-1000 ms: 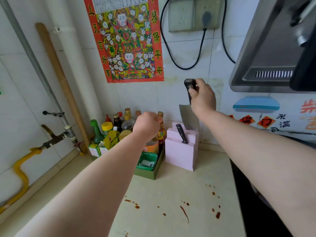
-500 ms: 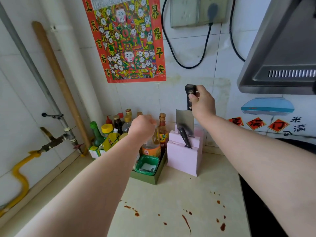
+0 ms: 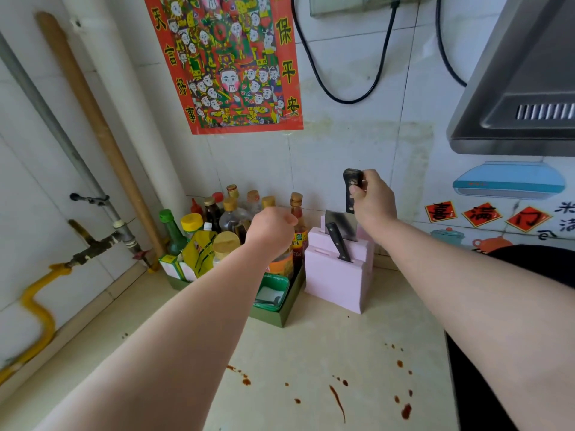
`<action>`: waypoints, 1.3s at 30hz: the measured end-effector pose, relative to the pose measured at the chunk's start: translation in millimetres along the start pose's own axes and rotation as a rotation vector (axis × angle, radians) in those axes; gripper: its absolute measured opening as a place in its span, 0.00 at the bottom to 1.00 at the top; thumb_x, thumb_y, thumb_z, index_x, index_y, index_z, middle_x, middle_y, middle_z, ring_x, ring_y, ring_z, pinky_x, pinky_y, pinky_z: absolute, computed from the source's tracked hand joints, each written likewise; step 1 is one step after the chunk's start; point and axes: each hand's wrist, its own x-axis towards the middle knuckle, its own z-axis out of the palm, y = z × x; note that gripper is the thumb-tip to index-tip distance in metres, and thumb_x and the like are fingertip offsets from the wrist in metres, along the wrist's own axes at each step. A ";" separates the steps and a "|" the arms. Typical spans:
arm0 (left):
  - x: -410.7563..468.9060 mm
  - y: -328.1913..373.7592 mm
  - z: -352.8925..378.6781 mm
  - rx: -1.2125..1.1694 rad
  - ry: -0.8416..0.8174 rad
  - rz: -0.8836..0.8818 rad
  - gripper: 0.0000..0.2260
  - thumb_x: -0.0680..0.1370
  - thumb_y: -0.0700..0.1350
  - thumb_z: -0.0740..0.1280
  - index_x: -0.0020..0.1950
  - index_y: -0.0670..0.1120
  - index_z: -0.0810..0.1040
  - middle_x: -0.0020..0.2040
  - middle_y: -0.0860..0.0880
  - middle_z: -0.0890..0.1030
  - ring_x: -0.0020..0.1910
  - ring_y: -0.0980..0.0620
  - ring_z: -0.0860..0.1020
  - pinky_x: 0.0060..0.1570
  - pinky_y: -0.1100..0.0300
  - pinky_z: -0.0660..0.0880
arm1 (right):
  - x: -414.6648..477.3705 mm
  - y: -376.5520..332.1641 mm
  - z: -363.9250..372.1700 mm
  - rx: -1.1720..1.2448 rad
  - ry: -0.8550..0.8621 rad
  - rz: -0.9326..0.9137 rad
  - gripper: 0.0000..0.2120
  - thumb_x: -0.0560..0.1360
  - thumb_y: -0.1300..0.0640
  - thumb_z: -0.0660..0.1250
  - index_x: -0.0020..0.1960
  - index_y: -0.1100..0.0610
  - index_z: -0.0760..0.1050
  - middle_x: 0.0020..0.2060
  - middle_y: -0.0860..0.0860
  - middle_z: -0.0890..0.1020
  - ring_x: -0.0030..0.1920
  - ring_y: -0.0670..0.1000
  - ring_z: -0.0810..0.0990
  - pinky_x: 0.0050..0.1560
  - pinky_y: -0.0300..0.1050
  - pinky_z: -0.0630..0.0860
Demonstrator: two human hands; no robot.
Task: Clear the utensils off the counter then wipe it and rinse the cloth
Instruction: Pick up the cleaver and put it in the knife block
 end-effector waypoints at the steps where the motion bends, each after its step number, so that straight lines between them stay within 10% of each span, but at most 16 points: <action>1: 0.8 -0.1 2.6 0.000 -0.002 -0.007 0.17 0.80 0.36 0.58 0.59 0.50 0.82 0.61 0.50 0.80 0.56 0.50 0.78 0.47 0.61 0.73 | 0.9 4.3 1.2 0.001 -0.010 0.001 0.11 0.79 0.61 0.59 0.61 0.62 0.70 0.56 0.60 0.78 0.56 0.61 0.76 0.55 0.52 0.74; 25: -27.8 -25.7 2.3 0.034 0.039 -0.098 0.16 0.79 0.37 0.59 0.59 0.50 0.82 0.59 0.50 0.81 0.51 0.52 0.78 0.45 0.60 0.77 | -19.2 28.8 26.9 -0.181 -0.042 0.095 0.21 0.77 0.65 0.59 0.70 0.58 0.66 0.66 0.60 0.70 0.65 0.62 0.70 0.61 0.49 0.68; 30: -49.6 -37.8 -12.4 0.043 0.045 -0.107 0.15 0.81 0.39 0.59 0.61 0.48 0.81 0.57 0.49 0.82 0.44 0.53 0.77 0.39 0.62 0.74 | -44.9 15.5 31.0 -0.214 0.076 -0.038 0.17 0.75 0.66 0.60 0.63 0.58 0.71 0.62 0.59 0.71 0.62 0.60 0.71 0.55 0.49 0.70; 39: -101.2 -81.7 -50.4 0.132 -0.013 -0.136 0.11 0.80 0.42 0.61 0.53 0.46 0.82 0.50 0.46 0.83 0.49 0.45 0.80 0.42 0.55 0.78 | -126.8 -10.5 64.8 -0.062 -0.208 -0.101 0.04 0.78 0.57 0.65 0.51 0.56 0.78 0.49 0.51 0.82 0.49 0.53 0.79 0.46 0.43 0.73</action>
